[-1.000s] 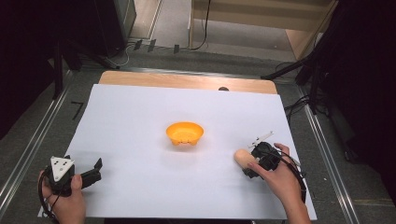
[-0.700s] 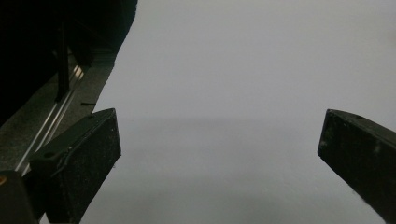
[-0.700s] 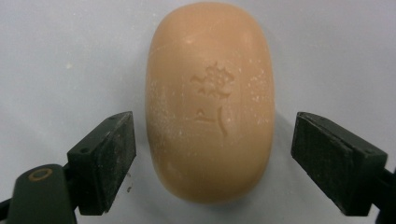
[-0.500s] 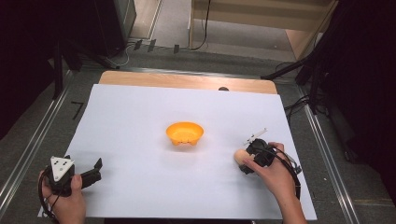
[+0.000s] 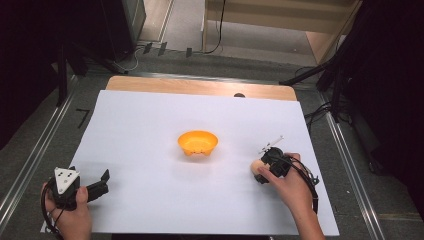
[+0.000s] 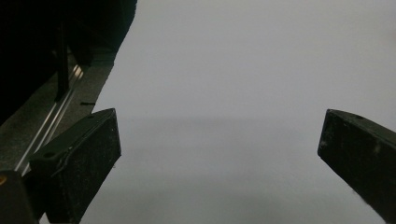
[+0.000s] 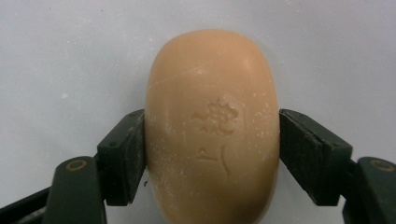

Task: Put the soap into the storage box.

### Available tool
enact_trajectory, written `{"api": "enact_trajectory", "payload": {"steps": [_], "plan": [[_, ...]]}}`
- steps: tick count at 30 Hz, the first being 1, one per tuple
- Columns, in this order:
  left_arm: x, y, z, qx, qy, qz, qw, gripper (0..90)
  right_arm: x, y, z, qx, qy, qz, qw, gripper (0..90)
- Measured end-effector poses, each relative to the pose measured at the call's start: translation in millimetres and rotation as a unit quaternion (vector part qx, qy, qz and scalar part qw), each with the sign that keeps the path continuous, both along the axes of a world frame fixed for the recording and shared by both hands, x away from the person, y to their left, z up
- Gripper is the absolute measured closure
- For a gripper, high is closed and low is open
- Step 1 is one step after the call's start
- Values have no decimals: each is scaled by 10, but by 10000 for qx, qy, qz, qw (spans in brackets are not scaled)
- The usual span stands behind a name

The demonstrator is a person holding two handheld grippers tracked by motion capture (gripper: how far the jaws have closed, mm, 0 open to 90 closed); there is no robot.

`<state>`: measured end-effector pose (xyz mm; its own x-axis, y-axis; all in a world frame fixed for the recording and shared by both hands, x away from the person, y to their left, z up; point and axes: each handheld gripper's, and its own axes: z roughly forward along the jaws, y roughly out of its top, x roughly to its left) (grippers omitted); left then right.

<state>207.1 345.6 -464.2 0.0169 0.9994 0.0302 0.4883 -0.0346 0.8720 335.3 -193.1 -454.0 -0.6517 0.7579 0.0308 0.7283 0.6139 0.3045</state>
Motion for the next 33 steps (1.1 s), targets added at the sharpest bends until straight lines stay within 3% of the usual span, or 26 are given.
{"api": "enact_trajectory", "payload": {"steps": [7,10,19,26,33], "plan": [[1,2,-1,-17,-20,6,10000,0,-8,-6,12,15,-52,100,9999,334],[1,-1,0,-6,-3,-1,10000,0,-10,-13,23,139,-57,177,9997,335],[-1,1,0,-7,-7,5,10000,0,6,54,212,116,-243,509,9983,335],[1,1,-1,-23,-17,0,10000,0,53,233,427,317,-342,919,9947,335],[1,4,-1,-31,-18,2,10000,0,125,420,560,265,-464,1295,9901,335]]}}
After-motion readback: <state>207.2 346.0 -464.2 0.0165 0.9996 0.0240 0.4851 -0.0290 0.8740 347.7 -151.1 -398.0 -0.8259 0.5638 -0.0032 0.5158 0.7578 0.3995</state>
